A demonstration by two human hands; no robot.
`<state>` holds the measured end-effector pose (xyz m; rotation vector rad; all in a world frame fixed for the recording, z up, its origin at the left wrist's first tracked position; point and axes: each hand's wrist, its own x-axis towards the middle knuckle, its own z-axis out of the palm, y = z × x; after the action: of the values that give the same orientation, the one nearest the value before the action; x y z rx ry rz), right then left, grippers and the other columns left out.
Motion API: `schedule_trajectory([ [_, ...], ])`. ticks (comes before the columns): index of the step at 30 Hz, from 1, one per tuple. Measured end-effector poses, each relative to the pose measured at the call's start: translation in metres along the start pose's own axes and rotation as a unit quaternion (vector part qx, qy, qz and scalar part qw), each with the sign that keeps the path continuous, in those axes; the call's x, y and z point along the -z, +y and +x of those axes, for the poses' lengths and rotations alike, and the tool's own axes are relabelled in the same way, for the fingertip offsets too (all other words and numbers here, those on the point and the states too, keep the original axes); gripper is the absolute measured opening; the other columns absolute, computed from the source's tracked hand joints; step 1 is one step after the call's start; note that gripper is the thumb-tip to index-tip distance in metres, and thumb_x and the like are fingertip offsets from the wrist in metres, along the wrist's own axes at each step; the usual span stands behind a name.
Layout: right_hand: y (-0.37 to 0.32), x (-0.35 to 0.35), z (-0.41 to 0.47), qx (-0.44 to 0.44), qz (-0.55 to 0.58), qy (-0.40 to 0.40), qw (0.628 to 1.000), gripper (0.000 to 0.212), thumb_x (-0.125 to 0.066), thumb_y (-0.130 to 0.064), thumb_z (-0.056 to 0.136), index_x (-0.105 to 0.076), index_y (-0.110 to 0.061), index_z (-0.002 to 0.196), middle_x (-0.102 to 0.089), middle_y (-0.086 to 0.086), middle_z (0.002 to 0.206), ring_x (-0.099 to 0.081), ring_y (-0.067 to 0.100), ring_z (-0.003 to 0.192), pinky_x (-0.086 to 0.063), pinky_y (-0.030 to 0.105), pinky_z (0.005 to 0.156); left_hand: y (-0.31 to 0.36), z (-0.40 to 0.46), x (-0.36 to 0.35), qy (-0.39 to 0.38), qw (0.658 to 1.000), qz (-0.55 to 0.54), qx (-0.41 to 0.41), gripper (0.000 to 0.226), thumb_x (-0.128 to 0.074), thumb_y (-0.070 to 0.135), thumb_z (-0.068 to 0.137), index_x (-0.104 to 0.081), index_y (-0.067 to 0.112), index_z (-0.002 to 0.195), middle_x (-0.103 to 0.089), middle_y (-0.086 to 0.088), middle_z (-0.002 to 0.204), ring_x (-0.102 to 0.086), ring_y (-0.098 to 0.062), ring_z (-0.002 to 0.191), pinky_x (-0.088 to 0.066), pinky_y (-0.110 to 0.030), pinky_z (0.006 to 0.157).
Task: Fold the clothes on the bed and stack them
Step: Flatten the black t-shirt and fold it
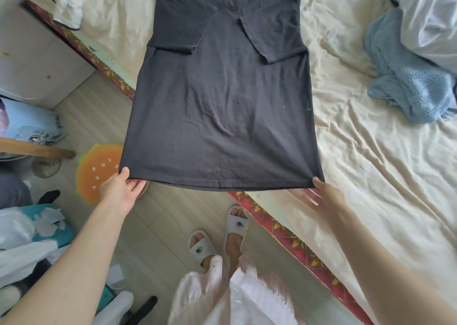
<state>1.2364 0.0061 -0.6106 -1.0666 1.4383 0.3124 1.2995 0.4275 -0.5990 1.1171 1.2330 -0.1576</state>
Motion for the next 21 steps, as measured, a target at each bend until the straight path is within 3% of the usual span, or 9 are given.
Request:
schedule_trajectory([
  [4, 0.001, 0.001, -0.029, 0.02, 0.093, 0.032, 0.995, 0.009, -0.06, -0.01, 0.092, -0.056, -0.006, 0.086, -0.065, 0.009, 0.097, -0.066, 0.019, 0.085, -0.053, 0.03, 0.067, 0.01, -0.016, 0.01, -0.004, 0.999, -0.005, -0.041, 0.04, -0.042, 0.005, 0.1, -0.037, 0.002, 0.14, -0.053, -0.013, 0.116, -0.054, -0.026, 0.103, -0.044, -0.041, 0.101],
  [8, 0.005, 0.016, -0.064, 0.032, 0.117, 0.08, 0.989, 0.011, -0.059, -0.007, 0.093, -0.056, -0.003, 0.083, -0.063, 0.015, 0.112, -0.063, 0.024, 0.095, -0.052, 0.031, 0.077, 0.017, -0.042, 0.03, 0.01, 0.999, 0.016, -0.046, 0.039, -0.044, 0.004, 0.099, -0.04, 0.001, 0.138, -0.054, -0.014, 0.118, -0.055, -0.027, 0.102, -0.046, -0.04, 0.097],
  [10, 0.011, 0.028, -0.083, 0.041, 0.126, 0.087, 0.987, 0.007, -0.059, -0.007, 0.092, -0.057, 0.0, 0.092, -0.062, 0.015, 0.116, -0.063, 0.025, 0.098, -0.052, 0.032, 0.079, 0.016, -0.058, 0.044, 0.012, 0.999, 0.038, -0.038, 0.036, -0.044, 0.005, 0.1, -0.044, -0.002, 0.135, -0.054, -0.016, 0.124, -0.055, -0.027, 0.102, -0.046, -0.04, 0.097],
  [13, 0.021, 0.043, -0.109, 0.058, 0.148, 0.094, 0.983, 0.022, -0.058, -0.006, 0.093, -0.056, 0.003, 0.112, -0.062, 0.014, 0.119, -0.063, 0.025, 0.102, -0.051, 0.031, 0.079, 0.016, -0.081, 0.062, 0.001, 0.998, 0.056, -0.038, 0.034, -0.044, 0.004, 0.1, -0.047, -0.003, 0.132, -0.054, -0.018, 0.128, -0.056, -0.029, 0.101, -0.046, -0.04, 0.096],
  [17, 0.017, 0.044, -0.133, 0.06, 0.194, 0.084, 0.975, 0.006, -0.058, -0.007, 0.093, -0.054, -0.002, 0.095, -0.061, 0.014, 0.115, -0.062, 0.022, 0.094, -0.051, 0.029, 0.078, 0.027, -0.101, 0.07, -0.022, 0.997, 0.056, -0.047, 0.034, -0.044, 0.003, 0.099, -0.047, -0.002, 0.133, -0.056, -0.017, 0.124, -0.056, -0.03, 0.1, -0.047, -0.041, 0.094],
  [21, -0.006, 0.032, -0.142, 0.056, 0.259, 0.055, 0.963, 0.013, -0.052, -0.002, 0.095, -0.051, -0.008, 0.083, -0.062, 0.008, 0.115, -0.062, 0.02, 0.104, -0.051, 0.03, 0.08, 0.048, -0.104, 0.065, -0.032, 0.996, 0.052, -0.068, 0.033, -0.049, 0.004, 0.097, -0.049, -0.002, 0.13, -0.059, -0.015, 0.112, -0.061, -0.026, 0.087, -0.05, -0.038, 0.084],
])
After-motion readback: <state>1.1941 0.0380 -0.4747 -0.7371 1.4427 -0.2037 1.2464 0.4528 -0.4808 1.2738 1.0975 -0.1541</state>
